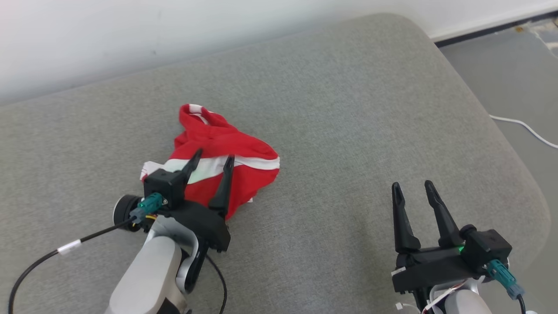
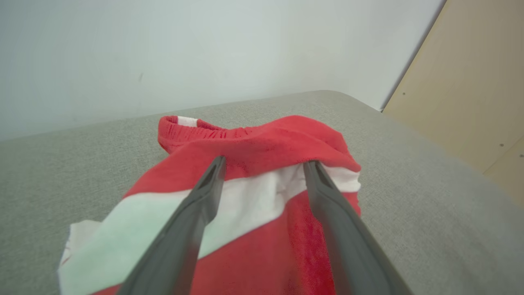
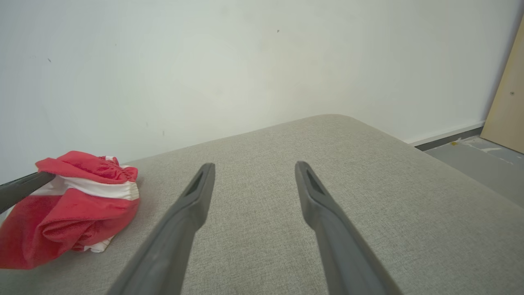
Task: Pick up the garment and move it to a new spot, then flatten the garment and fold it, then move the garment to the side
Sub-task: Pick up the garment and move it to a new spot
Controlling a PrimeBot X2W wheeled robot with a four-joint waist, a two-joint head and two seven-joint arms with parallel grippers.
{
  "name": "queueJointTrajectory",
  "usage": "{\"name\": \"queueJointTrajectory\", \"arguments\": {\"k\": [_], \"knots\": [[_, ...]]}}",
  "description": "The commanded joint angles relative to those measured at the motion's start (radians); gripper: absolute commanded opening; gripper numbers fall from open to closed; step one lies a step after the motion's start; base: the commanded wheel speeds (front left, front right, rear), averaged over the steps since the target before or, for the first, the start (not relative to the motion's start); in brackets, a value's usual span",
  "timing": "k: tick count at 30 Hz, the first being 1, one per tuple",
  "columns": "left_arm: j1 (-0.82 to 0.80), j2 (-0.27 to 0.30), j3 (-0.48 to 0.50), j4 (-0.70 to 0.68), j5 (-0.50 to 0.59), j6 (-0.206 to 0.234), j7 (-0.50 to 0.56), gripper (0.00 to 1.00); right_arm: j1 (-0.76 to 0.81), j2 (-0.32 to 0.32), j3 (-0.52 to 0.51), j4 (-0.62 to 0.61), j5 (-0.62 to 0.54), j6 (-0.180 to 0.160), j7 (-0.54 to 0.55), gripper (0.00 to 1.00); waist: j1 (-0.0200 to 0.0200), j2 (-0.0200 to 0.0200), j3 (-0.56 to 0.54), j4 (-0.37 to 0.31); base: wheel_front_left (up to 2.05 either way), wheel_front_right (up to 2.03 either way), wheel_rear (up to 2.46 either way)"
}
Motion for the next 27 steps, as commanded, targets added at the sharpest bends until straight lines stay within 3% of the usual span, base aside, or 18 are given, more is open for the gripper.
{"name": "queueJointTrajectory", "arguments": {"k": [1, 7, 19, 23, 27], "knots": [[-0.018, -0.007, 0.002, -0.011, 0.001, 0.0, -0.021, 1.0, 0.014, 0.001, -0.008, 0.002, -0.009, -0.002, -0.001, 1.0, 0.0, 0.0, -0.026, 0.027, 0.0, 0.0, 0.0], [-0.007, 0.024, 0.038, -0.071, -0.009, 0.029, -0.054, 1.0, 0.041, 0.002, -0.055, -0.003, -0.038, -0.002, -0.001, 1.0, 0.0, 0.0, -0.068, 0.082, 0.0, 0.0, 0.0], [0.147, 0.157, 0.188, -0.287, 0.006, 0.111, -0.102, 1.0, 0.066, 0.001, -0.053, -0.024, -0.058, -0.002, -0.001, 1.0, 0.0, 0.0, -0.103, 0.182, 0.0, 0.0, 0.0], [0.24, 0.173, 0.264, -0.392, 0.024, 0.125, -0.103, 1.0, 0.073, 0.001, -0.051, -0.024, -0.068, -0.002, -0.001, 1.0, 0.0, 0.0, -0.115, 0.207, 0.0, 0.0, 0.0], [0.374, 0.151, 0.364, -0.504, 0.065, 0.125, -0.103, 1.0, 0.083, 0.001, -0.049, -0.026, -0.079, -0.002, -0.001, 1.0, 0.0, 0.0, -0.137, 0.232, 0.0, 0.0, 0.0]]}}
